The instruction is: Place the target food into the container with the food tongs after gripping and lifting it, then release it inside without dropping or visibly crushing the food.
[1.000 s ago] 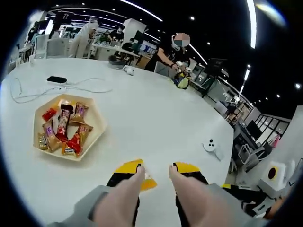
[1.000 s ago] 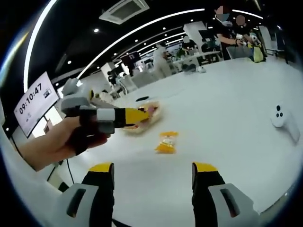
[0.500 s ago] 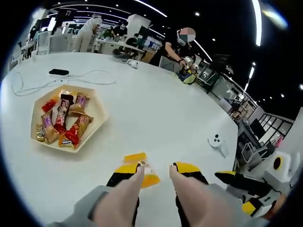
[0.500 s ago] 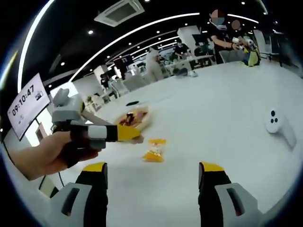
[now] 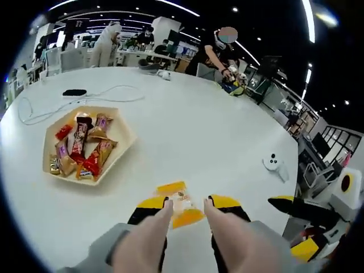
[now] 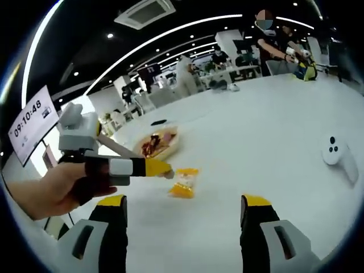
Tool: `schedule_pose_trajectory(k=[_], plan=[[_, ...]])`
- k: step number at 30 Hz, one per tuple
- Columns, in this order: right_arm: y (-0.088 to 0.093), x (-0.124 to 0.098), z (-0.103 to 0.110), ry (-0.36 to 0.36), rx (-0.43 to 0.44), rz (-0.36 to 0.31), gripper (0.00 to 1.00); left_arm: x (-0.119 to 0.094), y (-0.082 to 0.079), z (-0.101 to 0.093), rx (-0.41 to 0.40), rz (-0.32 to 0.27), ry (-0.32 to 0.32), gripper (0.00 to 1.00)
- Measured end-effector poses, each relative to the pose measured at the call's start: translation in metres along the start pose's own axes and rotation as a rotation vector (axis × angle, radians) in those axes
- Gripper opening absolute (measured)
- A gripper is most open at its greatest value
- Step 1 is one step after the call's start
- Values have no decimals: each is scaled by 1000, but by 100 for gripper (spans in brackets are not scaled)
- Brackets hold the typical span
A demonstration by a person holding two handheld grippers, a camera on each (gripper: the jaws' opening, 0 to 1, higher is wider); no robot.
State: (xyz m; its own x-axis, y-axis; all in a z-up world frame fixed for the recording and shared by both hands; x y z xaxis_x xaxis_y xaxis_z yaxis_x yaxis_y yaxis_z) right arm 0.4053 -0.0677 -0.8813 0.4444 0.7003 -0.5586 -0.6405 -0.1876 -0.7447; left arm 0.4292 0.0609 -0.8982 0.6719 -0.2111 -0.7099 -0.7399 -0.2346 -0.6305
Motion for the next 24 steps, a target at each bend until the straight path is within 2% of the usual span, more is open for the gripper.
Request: schedule_pose_trajectory(k=[10,17,19,20,21,23,24], plan=[[-14,8,-1,10,-3,-30,84,5,2,3,7,4,-50,27],[-6,4,-5,13,8,-17,84,13,4,2,14,7,-83,27],[-7,2,-9,19,9,-18,84,14,-4,1,57,-48,-107,27],[-8,2,-12,21,10,-18,84,16,-5,0,106,-61,-127,27],[-8,2,-14,23,10,-16,83,19,-3,0,116,-50,-138,27],[-8,2,-17,27,11,-7,83,29,2,-3,58,-24,-110,27],[-8,2,-17,26,9,-4,83,32,3,-3,63,-21,-119,27]])
Point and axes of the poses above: the point that each gripper's makers call its tool centre point, and the gripper's own axes: x roughly forward along the fingers, z roughly to its left, y roughly out of its underside, the point moved 3 cm from there along -x, roughly backward along the fingers, and after that the axes turned 7 degrees about z, right-handed, at the moved point
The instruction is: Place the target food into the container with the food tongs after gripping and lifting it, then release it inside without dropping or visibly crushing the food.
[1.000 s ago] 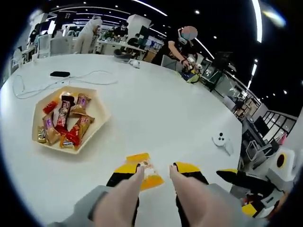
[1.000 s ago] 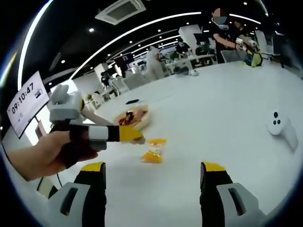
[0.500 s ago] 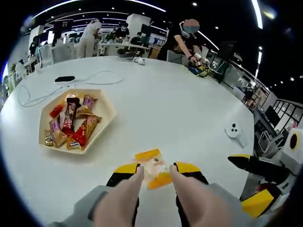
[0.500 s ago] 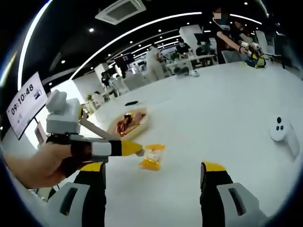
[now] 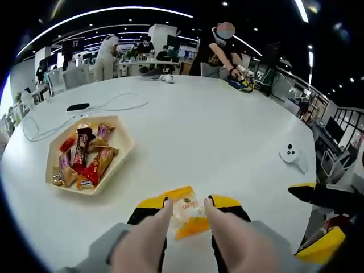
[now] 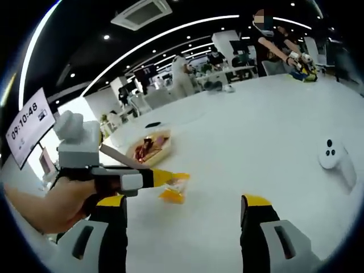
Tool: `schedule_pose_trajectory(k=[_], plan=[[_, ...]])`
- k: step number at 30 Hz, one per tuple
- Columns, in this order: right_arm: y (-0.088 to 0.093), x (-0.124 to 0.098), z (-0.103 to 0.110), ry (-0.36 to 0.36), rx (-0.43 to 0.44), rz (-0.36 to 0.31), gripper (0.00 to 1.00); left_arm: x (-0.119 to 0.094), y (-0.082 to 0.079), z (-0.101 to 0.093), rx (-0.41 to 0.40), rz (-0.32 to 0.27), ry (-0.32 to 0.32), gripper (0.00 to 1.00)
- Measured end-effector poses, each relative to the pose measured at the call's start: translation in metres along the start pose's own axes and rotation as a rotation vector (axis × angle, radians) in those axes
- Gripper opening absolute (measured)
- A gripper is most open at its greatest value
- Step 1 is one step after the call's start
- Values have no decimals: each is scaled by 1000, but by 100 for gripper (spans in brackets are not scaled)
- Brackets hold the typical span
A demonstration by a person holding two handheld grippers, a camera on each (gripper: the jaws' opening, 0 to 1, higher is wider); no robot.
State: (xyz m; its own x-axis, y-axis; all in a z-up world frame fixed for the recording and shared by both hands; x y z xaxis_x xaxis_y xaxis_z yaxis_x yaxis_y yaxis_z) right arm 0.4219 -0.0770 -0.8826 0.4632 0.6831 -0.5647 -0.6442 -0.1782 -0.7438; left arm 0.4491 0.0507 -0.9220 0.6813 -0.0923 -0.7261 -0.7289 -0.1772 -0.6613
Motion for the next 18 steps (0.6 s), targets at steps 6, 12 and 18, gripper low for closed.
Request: schedule_pose_trajectory(k=[6,12,18], plan=[[5,2,3,-22,-12,32,83,7,4,1,17,16,-24,27],[4,4,4,-42,-13,43,82,4,4,7,65,18,-45,27],[4,5,4,-49,-18,43,81,2,8,16,115,7,-2,27]])
Point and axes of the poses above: the point that each gripper's makers call its tool centre point, and the gripper's own axes: x roughly forward along the fingers, z roughly to its left, y roughly out of its underside, the point moved 3 cm from there along -x, roughly backward along the fingers, and after that the axes turned 7 degrees about z, right-handed, at the moved point
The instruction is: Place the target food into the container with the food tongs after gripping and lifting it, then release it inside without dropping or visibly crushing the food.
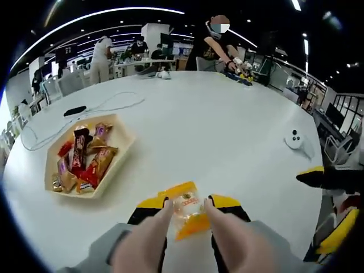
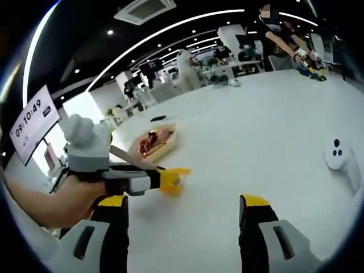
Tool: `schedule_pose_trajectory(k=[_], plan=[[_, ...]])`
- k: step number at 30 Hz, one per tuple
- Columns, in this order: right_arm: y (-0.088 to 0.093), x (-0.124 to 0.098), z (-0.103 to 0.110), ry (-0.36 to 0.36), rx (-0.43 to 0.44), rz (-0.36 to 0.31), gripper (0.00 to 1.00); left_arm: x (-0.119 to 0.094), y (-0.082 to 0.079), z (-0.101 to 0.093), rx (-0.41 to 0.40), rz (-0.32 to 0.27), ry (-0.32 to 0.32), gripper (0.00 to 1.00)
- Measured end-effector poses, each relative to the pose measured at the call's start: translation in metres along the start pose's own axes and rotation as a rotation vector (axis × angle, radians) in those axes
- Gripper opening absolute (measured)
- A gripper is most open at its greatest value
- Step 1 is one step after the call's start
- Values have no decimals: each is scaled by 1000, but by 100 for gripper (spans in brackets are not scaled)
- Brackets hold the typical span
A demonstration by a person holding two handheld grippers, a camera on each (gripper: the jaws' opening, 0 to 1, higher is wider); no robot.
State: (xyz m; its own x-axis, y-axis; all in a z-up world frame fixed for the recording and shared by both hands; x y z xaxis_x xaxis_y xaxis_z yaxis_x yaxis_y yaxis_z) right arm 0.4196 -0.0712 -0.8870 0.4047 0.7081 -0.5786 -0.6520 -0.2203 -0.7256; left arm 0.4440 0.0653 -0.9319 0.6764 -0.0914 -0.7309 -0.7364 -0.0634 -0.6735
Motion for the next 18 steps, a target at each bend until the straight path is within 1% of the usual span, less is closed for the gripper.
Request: schedule_pose_trajectory(k=[1,2,4,5,8,10,11,12,14,15,17,18], plan=[[0,0,1,-5,3,0,81,0,0,1,17,-4,18,27],[0,1,2,-10,9,-2,81,0,0,-1,43,-8,70,27],[0,2,3,-11,6,-3,81,-4,2,7,47,-4,68,27],[0,2,4,-13,5,-1,81,-5,3,8,53,-4,82,27],[0,3,8,-19,1,0,81,-10,4,16,56,6,79,27],[1,3,10,-22,-4,1,81,-15,6,20,19,19,80,27],[1,3,10,-22,-4,2,81,-17,5,17,-20,15,98,27],[2,2,11,-24,-3,3,80,-21,1,11,-110,-11,145,27],[2,2,11,-25,1,3,80,-24,-1,10,-149,-25,141,27],[2,2,11,-26,1,2,80,-26,0,9,-167,-22,109,27],[3,2,11,-25,-1,5,79,-24,3,8,-145,-15,57,27],[3,2,12,-24,-2,5,79,-22,4,6,-140,-10,47,27]])
Point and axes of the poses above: the point that each gripper's makers call its tool centre point, and the gripper's own axes: x roughly forward along the fingers, z roughly to its left, y roughly out of its underside, the point moved 3 cm from there along -x, roughly backward along the fingers, and after that the axes turned 7 degrees about z, right-handed, at the moved point
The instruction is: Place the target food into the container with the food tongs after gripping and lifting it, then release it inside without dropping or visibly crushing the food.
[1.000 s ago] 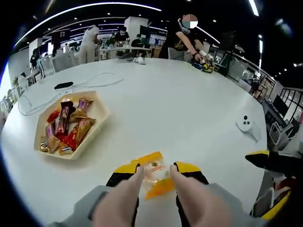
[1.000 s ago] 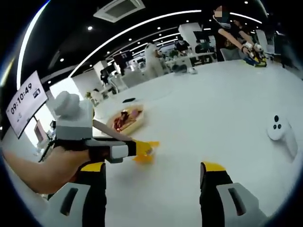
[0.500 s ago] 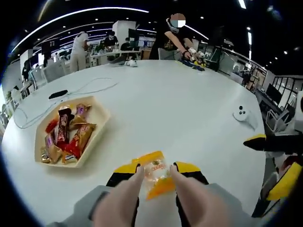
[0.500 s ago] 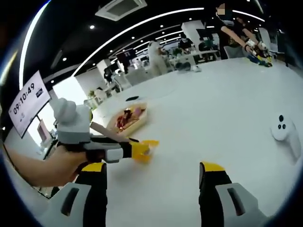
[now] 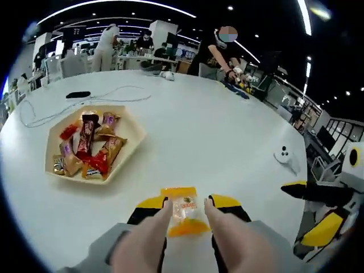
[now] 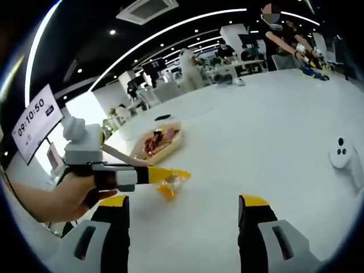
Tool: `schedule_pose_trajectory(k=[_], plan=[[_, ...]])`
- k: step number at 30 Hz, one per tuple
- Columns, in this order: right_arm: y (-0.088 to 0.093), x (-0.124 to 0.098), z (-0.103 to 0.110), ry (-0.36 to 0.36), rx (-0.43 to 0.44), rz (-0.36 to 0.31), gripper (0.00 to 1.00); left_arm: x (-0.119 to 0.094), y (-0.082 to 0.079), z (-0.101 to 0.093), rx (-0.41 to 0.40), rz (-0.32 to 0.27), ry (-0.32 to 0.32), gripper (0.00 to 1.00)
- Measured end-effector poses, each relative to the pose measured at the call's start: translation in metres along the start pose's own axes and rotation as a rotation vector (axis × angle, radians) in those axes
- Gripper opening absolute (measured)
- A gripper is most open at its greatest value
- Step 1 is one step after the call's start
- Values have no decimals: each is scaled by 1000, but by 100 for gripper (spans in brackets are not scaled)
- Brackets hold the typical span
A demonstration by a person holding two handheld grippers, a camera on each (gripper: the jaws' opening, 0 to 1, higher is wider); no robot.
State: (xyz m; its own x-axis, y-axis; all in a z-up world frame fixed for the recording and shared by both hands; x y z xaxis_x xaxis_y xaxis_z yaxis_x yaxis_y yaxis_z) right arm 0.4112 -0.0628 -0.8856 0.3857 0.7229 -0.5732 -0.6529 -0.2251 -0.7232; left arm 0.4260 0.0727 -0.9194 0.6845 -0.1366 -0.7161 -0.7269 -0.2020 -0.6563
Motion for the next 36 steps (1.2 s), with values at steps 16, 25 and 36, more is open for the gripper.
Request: schedule_pose_trajectory(k=[16,25,36], plan=[[3,-4,-5,24,14,5,77,17,4,-1,130,20,-31,26],[-2,3,2,3,14,-8,79,14,5,3,395,73,117,27],[-1,5,5,-2,20,-9,79,5,3,11,265,80,81,27]])
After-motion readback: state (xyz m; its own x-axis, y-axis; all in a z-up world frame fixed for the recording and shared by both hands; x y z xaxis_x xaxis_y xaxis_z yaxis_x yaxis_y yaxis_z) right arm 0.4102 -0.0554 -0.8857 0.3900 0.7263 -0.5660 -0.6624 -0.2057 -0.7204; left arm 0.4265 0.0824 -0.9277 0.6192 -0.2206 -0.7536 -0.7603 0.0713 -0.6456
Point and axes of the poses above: the point that each gripper's makers call its tool centre point, and the gripper's own axes: x roughly forward along the fingers, z roughly to its left, y roughly out of its underside, the point moved 3 cm from there along -x, roughly backward along the fingers, and after that the axes turned 7 degrees about z, right-handed, at the moved point
